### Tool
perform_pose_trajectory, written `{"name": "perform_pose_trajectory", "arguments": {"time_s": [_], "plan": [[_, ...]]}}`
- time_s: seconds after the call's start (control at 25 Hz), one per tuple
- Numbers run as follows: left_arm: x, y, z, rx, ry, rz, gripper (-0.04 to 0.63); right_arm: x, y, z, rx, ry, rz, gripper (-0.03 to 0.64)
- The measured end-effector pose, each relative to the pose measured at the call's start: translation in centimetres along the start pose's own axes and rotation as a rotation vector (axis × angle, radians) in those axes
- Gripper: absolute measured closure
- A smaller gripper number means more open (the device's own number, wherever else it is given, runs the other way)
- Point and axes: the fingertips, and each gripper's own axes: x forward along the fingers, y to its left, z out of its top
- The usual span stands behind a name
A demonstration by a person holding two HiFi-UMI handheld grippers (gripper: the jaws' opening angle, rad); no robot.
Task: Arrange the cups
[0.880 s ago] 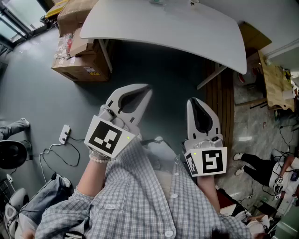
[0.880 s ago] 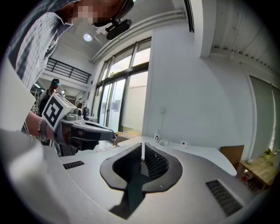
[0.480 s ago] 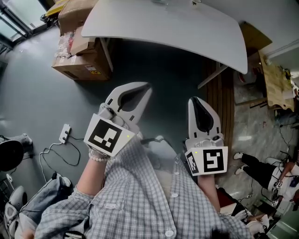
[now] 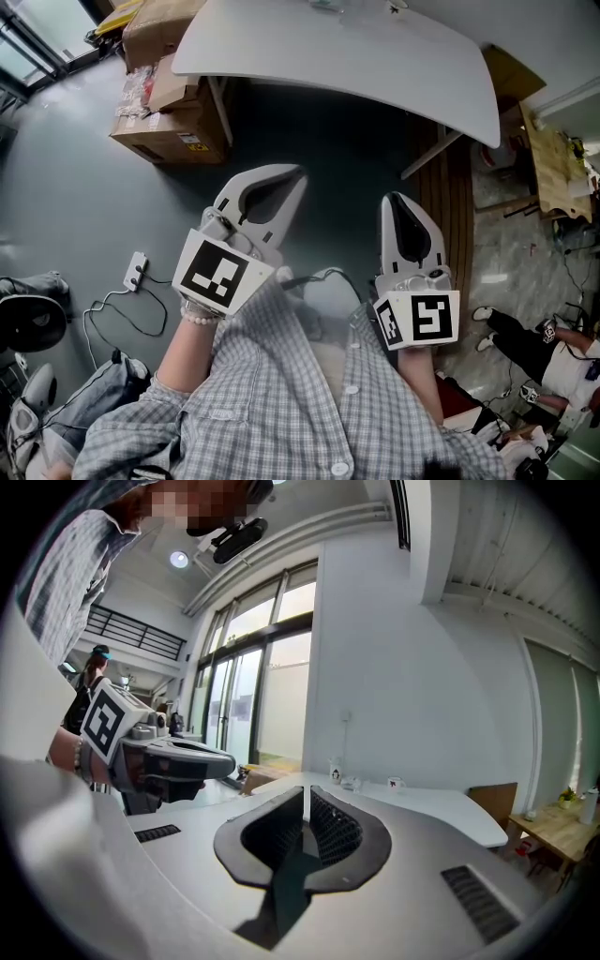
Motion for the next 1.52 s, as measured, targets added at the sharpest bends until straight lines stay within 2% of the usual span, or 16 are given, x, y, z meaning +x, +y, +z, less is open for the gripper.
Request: {"name": "perform_pose_trajectory", "arguments": {"time_s": [0.4,0.76,1.08,1.36,1.52], "plan": [[-1.0,1.1,-0.5,-0.012,0.006,0.037,0.584,0.2,-0.8,-0.2,0.004,0.009,-0.023,0.581],[1.0,3.5,-0.9,-0.02,0.023,0.082,0.584,3.0,-2.5,-1.1,0.007,0.021,0.011,0.581],[5.1,5.8,-0.2,-0.033,0.043,0.139,0.584,7.4,-6.0,-0.4,-0.023,0.01,0.065,0.581],[9.9,8.0,1.1,-0.038,0.041,0.205,0.584,11.0,-10.9,0.0,-0.015,0.0,0.088,0.581],[12.5,8.6,2.0,-0.07,-0.007,0.203,0.585,13.0,-13.4,0.2,-0.012,-0.005,0.112,0.581]]}}
